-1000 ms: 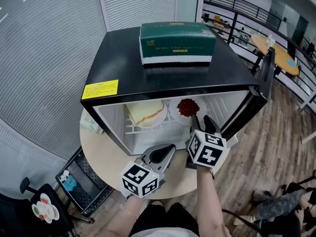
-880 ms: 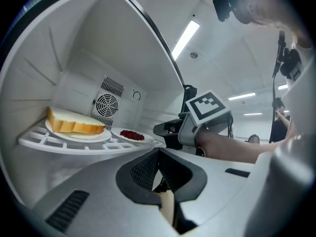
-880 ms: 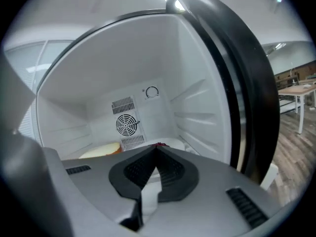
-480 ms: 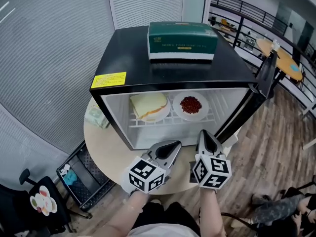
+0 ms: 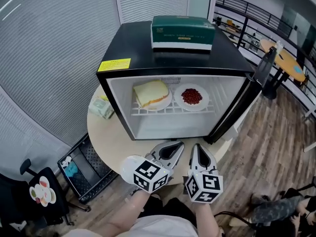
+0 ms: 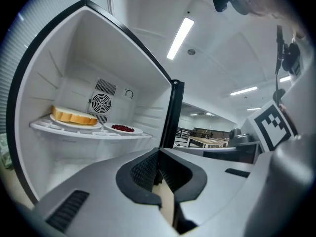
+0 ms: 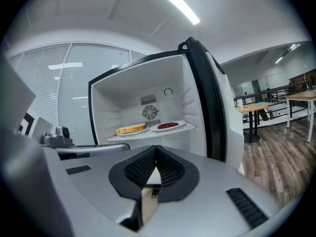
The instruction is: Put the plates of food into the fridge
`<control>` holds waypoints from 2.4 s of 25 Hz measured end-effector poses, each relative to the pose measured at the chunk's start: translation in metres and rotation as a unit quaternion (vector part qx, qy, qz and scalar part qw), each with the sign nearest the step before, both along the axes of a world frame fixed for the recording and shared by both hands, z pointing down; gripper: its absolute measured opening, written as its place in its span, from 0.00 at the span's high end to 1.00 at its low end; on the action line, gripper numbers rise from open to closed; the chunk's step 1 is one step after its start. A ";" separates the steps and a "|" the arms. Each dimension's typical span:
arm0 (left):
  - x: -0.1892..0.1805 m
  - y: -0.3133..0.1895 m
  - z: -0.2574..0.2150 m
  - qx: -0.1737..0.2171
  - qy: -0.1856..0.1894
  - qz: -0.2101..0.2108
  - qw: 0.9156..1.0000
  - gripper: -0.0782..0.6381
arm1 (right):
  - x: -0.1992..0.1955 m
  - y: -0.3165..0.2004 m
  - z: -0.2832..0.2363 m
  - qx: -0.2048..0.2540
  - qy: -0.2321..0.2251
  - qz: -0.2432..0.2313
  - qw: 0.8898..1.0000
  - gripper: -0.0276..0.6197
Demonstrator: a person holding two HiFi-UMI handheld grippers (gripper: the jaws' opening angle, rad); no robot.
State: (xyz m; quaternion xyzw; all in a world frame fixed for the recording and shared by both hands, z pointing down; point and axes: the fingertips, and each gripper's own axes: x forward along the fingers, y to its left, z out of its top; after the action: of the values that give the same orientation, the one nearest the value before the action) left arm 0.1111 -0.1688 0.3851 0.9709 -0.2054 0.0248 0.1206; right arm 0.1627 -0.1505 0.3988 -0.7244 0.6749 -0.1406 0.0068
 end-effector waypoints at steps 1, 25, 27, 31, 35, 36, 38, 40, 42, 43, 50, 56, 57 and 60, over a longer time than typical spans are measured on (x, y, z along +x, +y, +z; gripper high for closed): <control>-0.001 0.005 0.003 -0.001 -0.002 -0.001 1.000 0.88 | -0.001 0.007 0.006 -0.003 -0.002 0.004 1.000 0.95; 0.010 0.071 0.026 0.001 0.017 -0.045 0.999 0.88 | 0.026 0.079 0.047 -0.014 -0.012 -0.002 1.000 0.95; 0.008 0.071 0.028 0.003 0.014 -0.050 0.999 0.88 | 0.026 0.079 0.048 -0.012 -0.024 -0.006 1.000 0.95; -0.003 0.071 0.031 0.002 0.010 -0.065 0.998 0.88 | 0.019 0.076 0.051 -0.008 -0.033 -0.016 0.999 0.95; -0.018 0.067 0.036 -0.005 0.008 -0.080 0.997 0.88 | 0.003 0.072 0.053 -0.004 -0.048 -0.038 0.998 0.95; -0.022 0.066 0.036 -0.006 0.008 -0.083 0.997 0.88 | -0.002 0.071 0.055 -0.003 -0.058 -0.045 0.997 0.95; -0.031 0.063 0.038 -0.005 0.005 -0.088 0.996 0.88 | -0.012 0.069 0.058 -0.004 -0.080 -0.056 0.995 0.95; -0.044 0.059 0.042 -0.004 -0.001 -0.094 0.996 0.88 | -0.022 0.066 0.064 -0.012 -0.092 -0.058 0.994 0.95; -0.065 0.057 0.048 -0.012 -0.008 -0.103 0.995 0.88 | -0.036 0.066 0.072 -0.027 -0.098 -0.056 0.993 0.95; -0.078 0.057 0.052 -0.019 -0.012 -0.108 0.994 0.88 | -0.045 0.068 0.077 -0.035 -0.104 -0.054 0.992 0.95; -0.172 0.052 0.072 -0.051 -0.031 -0.137 0.989 0.88 | -0.125 0.078 0.105 -0.078 -0.173 -0.051 0.980 0.95; -0.231 0.049 0.089 -0.067 -0.043 -0.137 0.987 0.88 | -0.179 0.086 0.136 -0.122 -0.260 -0.021 0.958 0.95; -0.238 0.049 0.092 -0.070 -0.045 -0.136 0.987 0.88 | -0.185 0.087 0.141 -0.126 -0.274 -0.013 0.953 0.95; -0.255 0.047 0.102 -0.077 -0.050 -0.129 0.987 0.88 | -0.198 0.090 0.153 -0.131 -0.305 0.010 0.943 0.88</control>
State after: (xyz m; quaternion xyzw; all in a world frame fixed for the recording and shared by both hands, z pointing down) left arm -0.1439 -0.1218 0.4868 0.9215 -0.3325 0.0730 0.1870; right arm -0.0351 -0.0601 0.5520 -0.6480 0.6086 -0.4423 0.1188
